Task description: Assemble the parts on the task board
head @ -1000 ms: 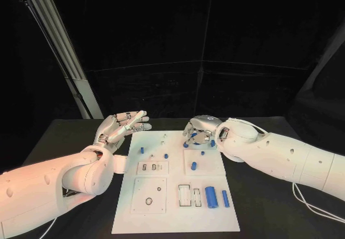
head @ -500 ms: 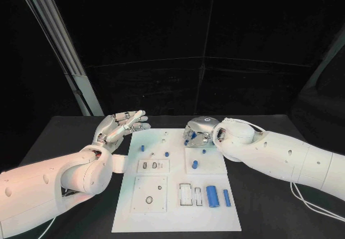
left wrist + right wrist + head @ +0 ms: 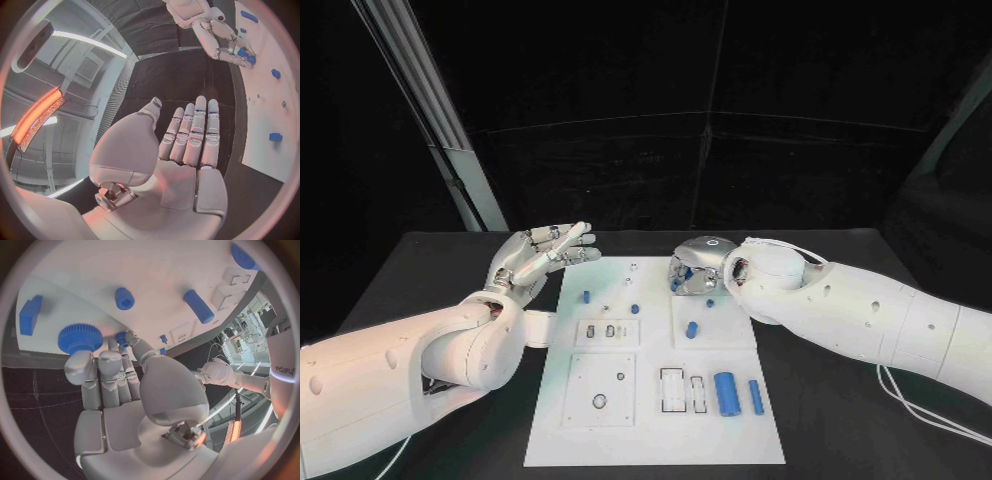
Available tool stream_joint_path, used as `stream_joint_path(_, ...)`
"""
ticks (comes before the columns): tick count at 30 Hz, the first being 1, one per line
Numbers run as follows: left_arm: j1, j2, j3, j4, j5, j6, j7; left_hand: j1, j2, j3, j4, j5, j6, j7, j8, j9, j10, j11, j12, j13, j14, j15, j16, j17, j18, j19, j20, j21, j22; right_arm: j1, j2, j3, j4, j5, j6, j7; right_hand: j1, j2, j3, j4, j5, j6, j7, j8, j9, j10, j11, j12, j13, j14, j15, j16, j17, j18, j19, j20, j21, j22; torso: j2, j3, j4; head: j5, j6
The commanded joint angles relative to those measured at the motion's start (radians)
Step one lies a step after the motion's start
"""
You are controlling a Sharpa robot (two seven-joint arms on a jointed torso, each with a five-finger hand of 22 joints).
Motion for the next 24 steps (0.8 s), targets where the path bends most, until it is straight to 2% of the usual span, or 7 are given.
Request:
stream_joint_path(1,0.001,0.001,0.001,0.000,0.000,0.017,0.000,-0.009,0.003,0.000,-0.005,0.004,-0.001,0.024,-0.003,-0.002,0.003,0.007,-0.004,-0.001,-0.001,0.008,-0.004,-0.001,0.014,0.008,0.002,-0.004,-0.002,0.003,0.003,0.001,0.000,-0.014,0.020,-0.001,-0.003,0.017,0.018,0.002,-0.012,0.011,0.000,-0.002,0.000,-0.001,-0.001,-0.002,0.000,0.007,0.006,0.011,0.007,-0.008,0.010,0.002,0.009,0.008,0.002,0.0011,-0.0002,0.001,-0.001)
stream_joint_path(7,0.001,0.002,0.001,-0.002,0.000,0.020,-0.002,-0.010,0.003,0.000,-0.006,0.004,-0.002,0.024,-0.004,-0.002,0.002,0.007,-0.005,-0.001,-0.002,0.008,-0.006,-0.001,0.014,0.008,0.003,-0.004,-0.002,0.003,0.007,0.001,-0.002,-0.014,0.012,-0.006,-0.011,0.038,0.070,0.018,-0.037,0.033,-0.004,0.002,0.001,0.018,-0.005,0.001,0.001,0.006,0.003,0.040,0.032,-0.013,0.017,0.000,0.030,0.038,0.004,0.0011,0.0003,0.001,-0.002)
stream_joint_path(12,0.001,0.001,0.001,-0.002,0.000,0.021,-0.004,-0.010,0.004,0.000,-0.006,0.004,-0.002,0.024,-0.005,-0.002,0.001,0.007,-0.007,-0.002,-0.002,0.008,-0.007,-0.002,0.014,0.008,0.003,-0.005,-0.003,0.003,0.006,0.001,0.003,-0.014,-0.053,-0.006,-0.019,0.044,0.101,0.038,-0.062,0.056,-0.011,0.008,0.004,0.041,-0.012,0.005,0.004,0.004,-0.001,0.054,0.041,-0.014,0.020,-0.003,0.041,0.052,0.004,0.0015,-0.0001,0.002,-0.002)
stream_joint_path(16,0.001,0.001,0.001,-0.003,0.000,0.019,-0.005,-0.010,0.005,0.000,-0.008,0.004,-0.004,0.025,-0.008,-0.002,-0.001,0.008,-0.009,-0.002,-0.003,0.009,-0.009,-0.002,0.014,0.009,0.003,-0.006,-0.004,0.003,0.001,0.001,0.019,0.002,-0.144,0.003,-0.026,0.035,0.117,0.052,-0.066,0.064,-0.014,0.008,0.005,0.051,-0.017,0.004,0.004,-0.001,-0.003,0.051,0.031,-0.015,0.020,-0.005,0.045,0.057,0.005,0.0025,0.0006,0.003,0.002)
stream_joint_path(18,0.001,0.000,0.001,-0.003,0.000,0.018,-0.005,-0.010,0.005,0.000,-0.008,0.004,-0.004,0.025,-0.008,-0.002,-0.001,0.008,-0.010,-0.002,-0.003,0.009,-0.010,-0.002,0.014,0.009,0.003,-0.006,-0.004,0.003,0.003,0.001,0.023,0.008,-0.176,0.000,-0.031,0.025,0.124,0.059,-0.067,0.064,-0.013,0.006,0.004,0.049,-0.016,0.001,0.003,-0.002,-0.004,0.053,0.031,-0.015,0.020,-0.006,0.047,0.060,0.005,0.0014,0.0017,0.003,0.003)
stream_joint_path(22,0.001,0.001,0.001,-0.003,0.000,0.020,-0.005,-0.010,0.005,0.000,-0.008,0.004,-0.004,0.025,-0.008,-0.002,-0.001,0.008,-0.010,-0.002,-0.003,0.009,-0.010,-0.002,0.014,0.009,0.003,-0.006,-0.004,0.004,0.018,0.001,0.012,0.017,-0.212,-0.012,-0.033,0.015,0.132,0.064,-0.069,0.062,-0.013,0.003,0.003,0.047,-0.015,-0.001,0.003,-0.003,-0.003,0.055,0.032,-0.016,0.020,-0.006,0.049,0.061,0.006,0.0004,0.0040,0.003,0.005)
stream_joint_path(24,0.001,0.001,0.001,-0.004,0.000,0.020,-0.005,-0.009,0.005,0.000,-0.009,0.004,-0.005,0.025,-0.009,-0.002,-0.002,0.008,-0.011,-0.002,-0.003,0.009,-0.011,-0.002,0.014,0.009,0.003,-0.006,-0.005,0.006,0.029,0.001,0.003,0.018,-0.220,-0.016,-0.032,0.010,0.137,0.067,-0.070,0.061,-0.012,0.002,0.003,0.045,-0.015,-0.002,0.002,-0.003,-0.003,0.059,0.036,-0.016,0.022,-0.006,0.052,0.066,0.007,-0.0002,0.0063,0.007,0.007)
